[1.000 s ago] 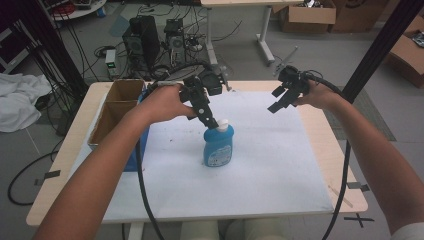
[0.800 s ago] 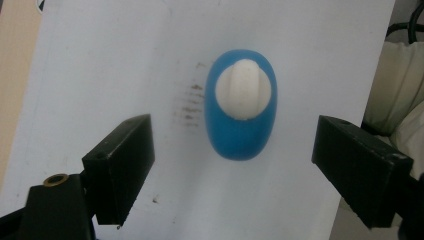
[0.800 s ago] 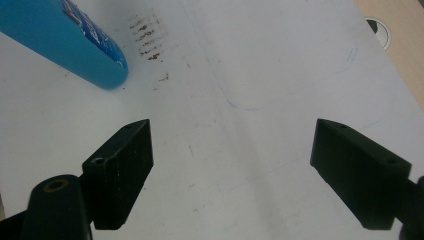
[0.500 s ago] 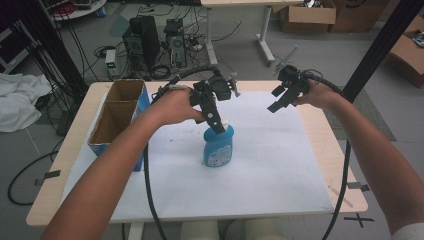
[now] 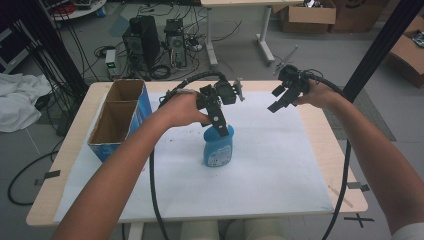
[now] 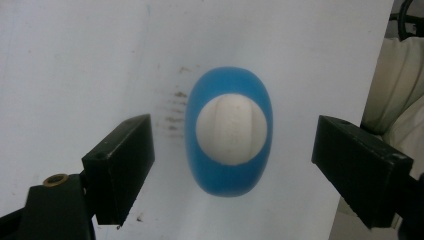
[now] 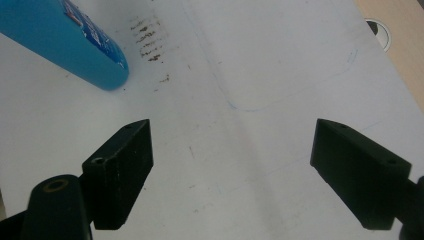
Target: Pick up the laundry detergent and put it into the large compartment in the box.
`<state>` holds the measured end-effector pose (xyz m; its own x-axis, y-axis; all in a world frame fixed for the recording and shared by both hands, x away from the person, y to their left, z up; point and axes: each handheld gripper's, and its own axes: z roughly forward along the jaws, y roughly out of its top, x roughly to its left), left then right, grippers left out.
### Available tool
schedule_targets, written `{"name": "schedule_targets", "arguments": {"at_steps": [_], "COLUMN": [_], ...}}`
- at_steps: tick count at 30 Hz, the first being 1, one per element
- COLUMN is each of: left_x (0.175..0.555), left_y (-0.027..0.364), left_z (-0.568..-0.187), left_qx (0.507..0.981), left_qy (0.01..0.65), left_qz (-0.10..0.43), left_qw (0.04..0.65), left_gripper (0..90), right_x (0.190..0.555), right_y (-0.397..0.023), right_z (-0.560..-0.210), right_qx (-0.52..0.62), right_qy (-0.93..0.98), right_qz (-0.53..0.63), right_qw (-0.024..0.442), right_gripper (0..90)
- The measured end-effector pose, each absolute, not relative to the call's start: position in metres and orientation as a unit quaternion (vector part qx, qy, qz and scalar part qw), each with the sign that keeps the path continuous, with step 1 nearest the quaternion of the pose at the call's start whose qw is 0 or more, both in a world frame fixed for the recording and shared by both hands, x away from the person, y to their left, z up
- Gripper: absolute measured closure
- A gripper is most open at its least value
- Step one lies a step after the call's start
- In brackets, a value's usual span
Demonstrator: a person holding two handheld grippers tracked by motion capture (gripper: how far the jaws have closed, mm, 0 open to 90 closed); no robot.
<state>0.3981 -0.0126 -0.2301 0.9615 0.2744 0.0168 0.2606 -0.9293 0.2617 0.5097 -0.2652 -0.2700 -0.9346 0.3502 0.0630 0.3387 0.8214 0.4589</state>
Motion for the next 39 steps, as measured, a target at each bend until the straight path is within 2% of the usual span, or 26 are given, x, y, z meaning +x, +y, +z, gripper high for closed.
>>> {"name": "schedule_targets", "arguments": {"at_steps": [25,39], "left_x": [0.399,0.401], "left_y": [-0.022,-0.024], "left_z": [-0.271,-0.281], "left_qx": [0.985,0.986], "left_qy": [0.134,0.132], "left_qz": [0.012,0.012], "left_qw": [0.111,0.097], "left_gripper": [17.8,17.9], "right_x": [0.511,0.512], "right_y": [-0.265,-0.267], "right_z": [-0.272,-0.273], "right_qx": [0.181,0.182], "right_qy": [0.954,0.953], "right_qz": [0.24,0.242], "right_qw": [0.01,0.008], "right_gripper": [17.2,17.2]}}
